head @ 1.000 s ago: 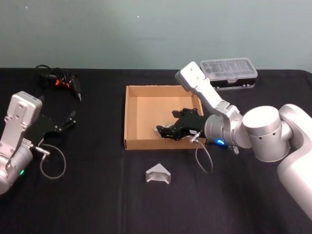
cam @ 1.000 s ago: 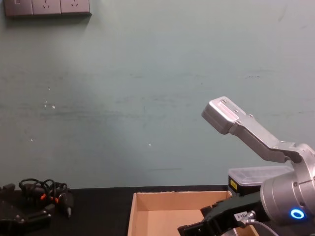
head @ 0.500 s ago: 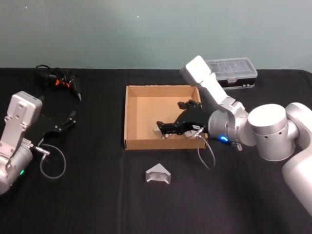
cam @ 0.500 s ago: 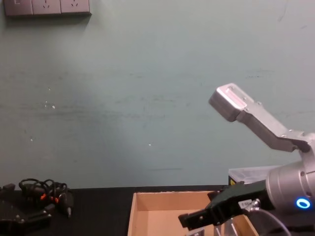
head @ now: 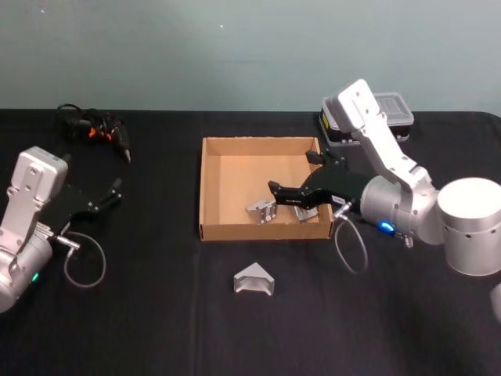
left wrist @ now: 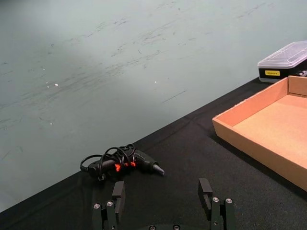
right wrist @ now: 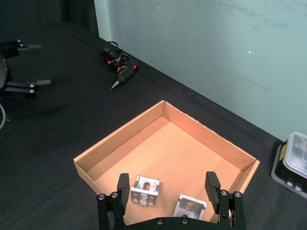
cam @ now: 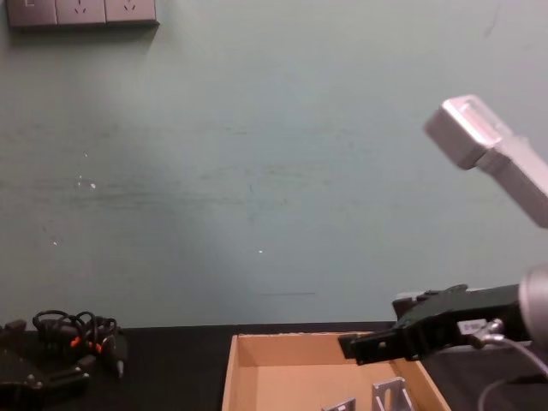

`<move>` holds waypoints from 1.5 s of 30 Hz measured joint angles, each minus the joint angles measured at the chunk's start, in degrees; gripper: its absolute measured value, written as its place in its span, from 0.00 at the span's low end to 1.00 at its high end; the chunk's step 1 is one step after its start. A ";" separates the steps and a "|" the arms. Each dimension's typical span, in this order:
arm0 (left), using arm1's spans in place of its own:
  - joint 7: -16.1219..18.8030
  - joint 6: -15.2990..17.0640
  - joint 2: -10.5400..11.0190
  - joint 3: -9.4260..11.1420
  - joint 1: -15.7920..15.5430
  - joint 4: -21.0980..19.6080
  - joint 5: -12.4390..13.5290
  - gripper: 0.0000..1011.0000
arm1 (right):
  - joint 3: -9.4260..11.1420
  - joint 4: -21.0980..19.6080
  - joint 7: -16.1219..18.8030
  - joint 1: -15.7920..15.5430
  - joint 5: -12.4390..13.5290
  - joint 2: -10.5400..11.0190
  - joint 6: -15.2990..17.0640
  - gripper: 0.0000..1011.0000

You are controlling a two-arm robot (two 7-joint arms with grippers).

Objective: Use one hand to pick up the angle iron from the table and place it into the box.

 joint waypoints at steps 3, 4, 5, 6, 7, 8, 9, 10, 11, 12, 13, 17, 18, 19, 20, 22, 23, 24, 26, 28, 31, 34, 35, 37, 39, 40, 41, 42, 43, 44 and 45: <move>0.00 0.00 0.00 0.00 0.00 0.00 0.00 0.99 | 0.89 -2.37 -0.19 -1.69 0.71 0.89 0.00 0.99; 0.00 0.00 0.00 0.00 0.00 0.00 0.00 0.99 | 1.06 -3.09 -0.19 -2.12 0.89 1.15 0.00 0.99; 0.00 0.00 0.00 0.00 0.00 0.00 0.00 0.99 | 1.45 -4.36 -0.18 -2.97 1.31 1.71 0.01 0.99; 0.00 0.00 0.00 0.00 0.00 0.00 0.00 0.99 | 1.59 -4.99 -0.15 -3.38 1.51 2.00 0.03 0.99; 0.00 0.00 0.00 0.00 0.00 0.00 0.00 0.99 | 1.88 -6.27 -0.13 -4.16 1.87 2.62 0.09 0.99; 0.00 0.00 0.00 0.00 0.00 0.00 0.00 0.99 | 2.01 -6.92 -0.06 -4.55 2.09 2.93 0.13 0.99; 0.00 0.00 0.00 0.00 0.00 0.00 0.00 0.99 | 2.13 -7.63 0.05 -4.98 2.28 3.26 0.19 0.99; 0.00 0.00 0.00 0.00 0.00 0.00 0.00 0.99 | 2.24 -8.16 0.17 -5.30 2.48 3.54 0.26 0.99; 0.00 0.00 0.00 0.00 0.00 0.01 0.00 0.99 | 2.40 -8.84 0.27 -5.71 2.71 3.88 0.33 0.99; 0.00 0.00 0.00 0.00 0.00 0.00 0.00 0.99 | 2.66 -10.07 0.44 -6.50 3.22 4.48 0.44 0.99; 0.00 0.00 0.00 0.00 0.00 0.00 0.00 0.99 | 2.78 -10.61 0.56 -6.94 3.48 4.82 0.54 0.99; 0.00 0.00 0.00 0.00 0.00 0.00 0.00 0.99 | 3.41 -13.93 1.05 -9.46 5.33 6.58 1.31 0.99; 0.00 0.00 0.00 0.00 0.00 0.00 0.00 0.99 | 3.46 -14.31 1.10 -9.80 5.54 6.81 1.40 0.99; 0.00 0.00 0.00 0.00 0.00 0.00 0.00 0.99 | 3.47 -14.73 1.14 -10.20 5.78 7.08 1.54 0.99; 0.00 0.00 0.00 0.00 0.00 0.00 0.00 0.99 | 3.47 -15.15 1.19 -10.62 6.01 7.38 1.65 0.99; 0.00 0.00 0.00 0.00 0.00 0.00 0.00 0.99 | 3.32 -16.29 1.39 -11.62 6.53 8.27 2.00 0.99; 0.00 0.00 0.00 0.00 0.00 0.00 0.00 0.99 | 3.02 -16.87 1.61 -12.30 6.77 8.89 2.24 0.99; 0.00 0.00 0.00 0.00 0.00 0.00 0.00 0.99 | 3.02 -16.87 1.61 -12.30 6.77 8.89 2.24 0.99; 0.00 0.00 0.00 0.00 0.00 0.00 0.00 0.99 | 2.32 -17.56 1.90 -13.27 7.13 9.89 2.70 0.99; 0.00 0.00 0.00 0.00 0.00 0.00 0.00 0.99 | 1.87 -17.71 2.03 -13.69 7.31 10.34 2.84 0.99; 0.00 0.00 0.00 0.00 0.00 0.00 0.00 0.99 | 0.95 -17.72 2.13 -14.16 7.43 11.01 3.12 0.99; 0.00 0.00 0.00 0.00 0.00 0.00 0.00 0.99 | -0.01 -17.35 2.25 -14.19 7.52 11.44 3.44 0.99; 0.00 0.00 0.00 0.00 0.00 0.00 0.00 0.99 | -0.27 -17.20 2.31 -14.15 7.53 11.52 3.49 0.99; 0.00 0.00 0.00 0.00 0.00 0.00 0.00 0.99 | -1.08 -16.71 2.46 -13.85 7.48 11.62 3.67 0.99; 0.00 0.00 0.00 0.00 0.00 0.00 0.00 0.99 | -1.55 -16.34 2.48 -13.64 7.44 11.61 3.80 0.99; 0.00 0.00 0.00 0.00 0.00 0.00 0.00 0.99 | -1.80 -16.10 2.49 -13.49 7.40 11.58 3.85 0.99; 0.00 0.00 0.00 0.00 0.00 0.00 0.00 0.99 | -2.33 -15.61 2.52 -13.21 7.32 11.49 3.94 0.99; 0.00 0.00 0.00 0.00 0.00 0.00 0.00 0.99 | -2.58 -15.38 2.54 -13.07 7.26 11.44 3.99 0.99; 0.00 0.00 0.00 0.00 0.00 0.00 0.00 0.99 | -3.08 -14.88 2.56 -12.76 7.06 11.29 4.12 0.99; 0.00 0.00 0.00 0.00 0.00 0.00 0.00 0.99 | -3.30 -14.66 2.57 -12.62 6.98 11.19 4.18 0.99; 0.00 0.00 0.00 0.00 0.00 0.00 0.00 0.99 | -3.50 -14.46 2.57 -12.48 6.91 11.09 4.24 0.99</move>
